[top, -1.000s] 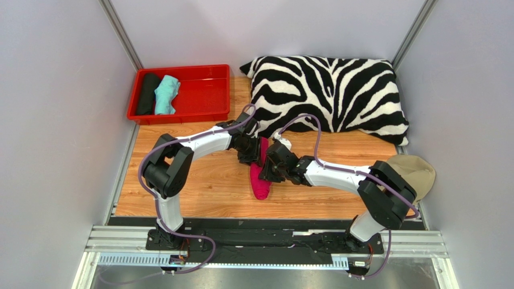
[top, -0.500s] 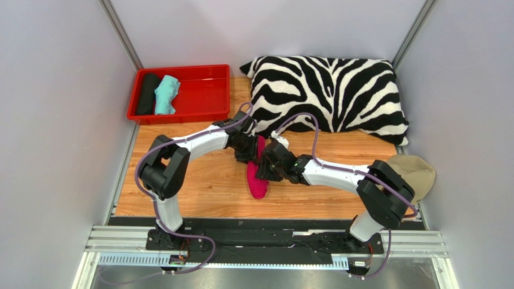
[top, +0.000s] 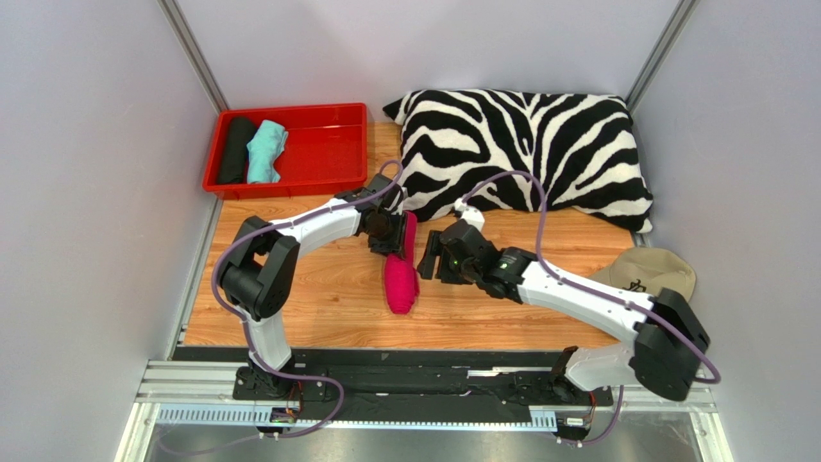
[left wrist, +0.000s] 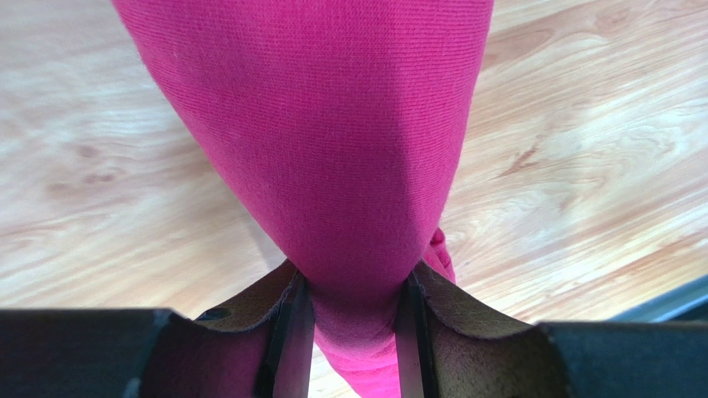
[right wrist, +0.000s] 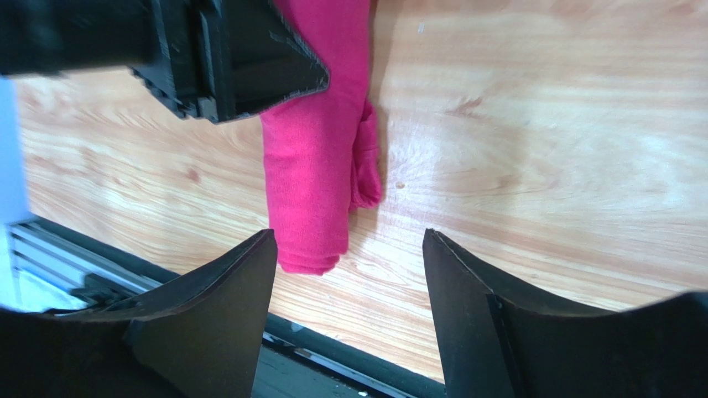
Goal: Roll the t-shirts
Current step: Pick up the T-shirt from the center of the board.
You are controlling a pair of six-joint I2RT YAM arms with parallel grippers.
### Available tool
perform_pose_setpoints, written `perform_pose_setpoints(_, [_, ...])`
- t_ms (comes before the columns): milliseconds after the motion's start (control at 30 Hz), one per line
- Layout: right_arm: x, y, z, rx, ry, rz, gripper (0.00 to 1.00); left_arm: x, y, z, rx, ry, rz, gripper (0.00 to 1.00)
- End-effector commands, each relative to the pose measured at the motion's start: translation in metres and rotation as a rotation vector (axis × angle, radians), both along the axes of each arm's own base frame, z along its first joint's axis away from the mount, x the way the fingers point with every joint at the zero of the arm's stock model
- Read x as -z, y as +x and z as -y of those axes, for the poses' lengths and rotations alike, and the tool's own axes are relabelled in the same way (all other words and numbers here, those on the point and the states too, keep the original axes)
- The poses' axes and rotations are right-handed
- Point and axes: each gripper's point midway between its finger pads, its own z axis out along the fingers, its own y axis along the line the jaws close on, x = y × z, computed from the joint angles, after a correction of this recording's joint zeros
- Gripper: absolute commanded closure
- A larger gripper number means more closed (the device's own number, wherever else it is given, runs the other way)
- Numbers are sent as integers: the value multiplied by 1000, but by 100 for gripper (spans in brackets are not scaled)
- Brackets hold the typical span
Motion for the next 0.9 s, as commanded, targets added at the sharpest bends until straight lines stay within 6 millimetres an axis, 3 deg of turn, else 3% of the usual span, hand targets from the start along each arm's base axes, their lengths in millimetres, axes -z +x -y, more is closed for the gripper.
perform_pose_setpoints(0, [-24, 9, 35, 86, -18, 84, 31, -36, 29, -14, 62, 20, 160, 100])
perform_pose_setpoints(133, [-29, 8, 47, 104, -15, 101, 31, -58, 53, -23, 107, 27, 247, 100])
perform_pose_setpoints(300, [-31, 3, 54, 105, -13, 103, 31, -91, 100, -40, 154, 96, 412, 100])
perform_pose_setpoints(500, [-31, -1, 62, 93, -41, 102, 32, -108, 158, -62, 185, 217, 507, 100])
perform_pose_setpoints(733, [-30, -7, 65, 52, -50, 90, 32, -117, 214, -88, 178, 57, 553, 100])
perform_pose_setpoints(867, [-23, -11, 62, 27, -53, 65, 32, -135, 237, -90, 187, -66, 601, 100])
